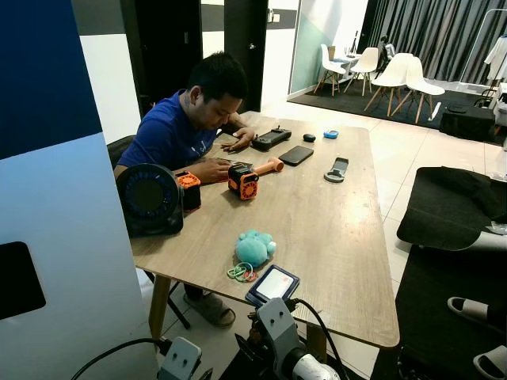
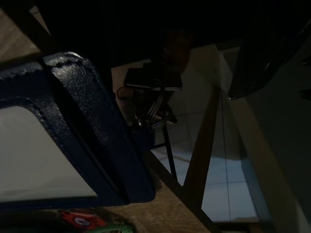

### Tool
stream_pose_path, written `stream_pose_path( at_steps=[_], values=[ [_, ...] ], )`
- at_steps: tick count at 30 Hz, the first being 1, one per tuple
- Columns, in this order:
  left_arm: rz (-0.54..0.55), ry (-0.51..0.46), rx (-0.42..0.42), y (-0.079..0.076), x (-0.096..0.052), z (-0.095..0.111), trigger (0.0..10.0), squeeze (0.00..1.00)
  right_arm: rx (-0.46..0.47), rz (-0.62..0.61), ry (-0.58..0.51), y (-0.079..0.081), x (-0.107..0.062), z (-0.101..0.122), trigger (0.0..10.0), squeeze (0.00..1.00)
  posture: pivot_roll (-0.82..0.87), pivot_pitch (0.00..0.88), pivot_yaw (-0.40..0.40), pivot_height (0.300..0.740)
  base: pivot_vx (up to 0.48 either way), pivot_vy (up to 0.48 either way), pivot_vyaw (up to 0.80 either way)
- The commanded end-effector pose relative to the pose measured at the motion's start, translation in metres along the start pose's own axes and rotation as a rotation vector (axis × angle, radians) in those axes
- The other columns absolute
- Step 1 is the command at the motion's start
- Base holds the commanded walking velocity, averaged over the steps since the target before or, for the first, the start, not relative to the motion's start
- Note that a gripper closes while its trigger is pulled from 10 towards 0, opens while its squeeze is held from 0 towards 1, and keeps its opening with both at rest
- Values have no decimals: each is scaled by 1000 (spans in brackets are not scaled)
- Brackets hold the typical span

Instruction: Hang keys on a hook

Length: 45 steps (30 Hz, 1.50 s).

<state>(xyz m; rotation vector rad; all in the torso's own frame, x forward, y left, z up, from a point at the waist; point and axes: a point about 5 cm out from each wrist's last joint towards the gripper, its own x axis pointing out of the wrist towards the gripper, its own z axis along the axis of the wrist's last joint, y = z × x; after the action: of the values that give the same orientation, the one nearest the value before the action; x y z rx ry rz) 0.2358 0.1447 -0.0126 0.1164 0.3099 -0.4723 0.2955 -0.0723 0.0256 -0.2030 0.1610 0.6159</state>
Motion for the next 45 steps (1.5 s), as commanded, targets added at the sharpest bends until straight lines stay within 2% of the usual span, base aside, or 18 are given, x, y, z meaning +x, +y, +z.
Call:
stream_pose_path(
  at_steps=[1, 2, 5, 23, 29, 34, 38, 42, 45],
  values=[
    [-1, 13, 12, 0, -4, -4, 10000, 0, -6, 36, -10, 3, 0, 1, 3098, 0, 97, 69, -41, 740, 0, 0, 0],
    [0, 13, 12, 0, -4, -4, 10000, 0, -1, 57, -9, 6, 0, 0, 0, 0, 97, 69, -41, 740, 0, 0, 0],
    [2, 15, 12, 1, -5, -5, 10000, 0, 25, 91, -7, 10, -1, -2, 0, 0, 98, 70, -40, 740, 0, 0, 0],
    [-2, 21, 20, 3, -4, -5, 10000, 0, 36, 120, -9, 12, -3, -4, 0, 0, 97, 67, -36, 740, 0, 0, 0],
    [-1, 25, 24, 4, -6, -6, 10000, 0, 38, 122, -78, 9, -2, 5, 0, 0, 97, 66, -32, 740, 0, 0, 0],
    [-1, 27, 26, 5, -7, -6, 10000, 0, 61, 121, -213, 5, 4, 27, 0, 0, 93, 66, -27, 740, 0, 0, 0],
    [-3, 27, 28, 5, -7, -6, 10000, 0, 65, 125, -276, 4, 8, 40, 0, 0, 92, 66, -26, 740, 0, 0, 0],
    [-5, 28, 29, 5, -6, -6, 10000, 0, 82, 176, -475, 0, 19, 85, 0, 0, 83, 64, -22, 740, 0, 0, 0],
    [-6, 28, 28, 4, -6, -6, 10000, 0, 81, 190, -515, 0, 21, 95, 0, 0, 83, 64, -22, 740, 0, 0, 0]
  ],
)
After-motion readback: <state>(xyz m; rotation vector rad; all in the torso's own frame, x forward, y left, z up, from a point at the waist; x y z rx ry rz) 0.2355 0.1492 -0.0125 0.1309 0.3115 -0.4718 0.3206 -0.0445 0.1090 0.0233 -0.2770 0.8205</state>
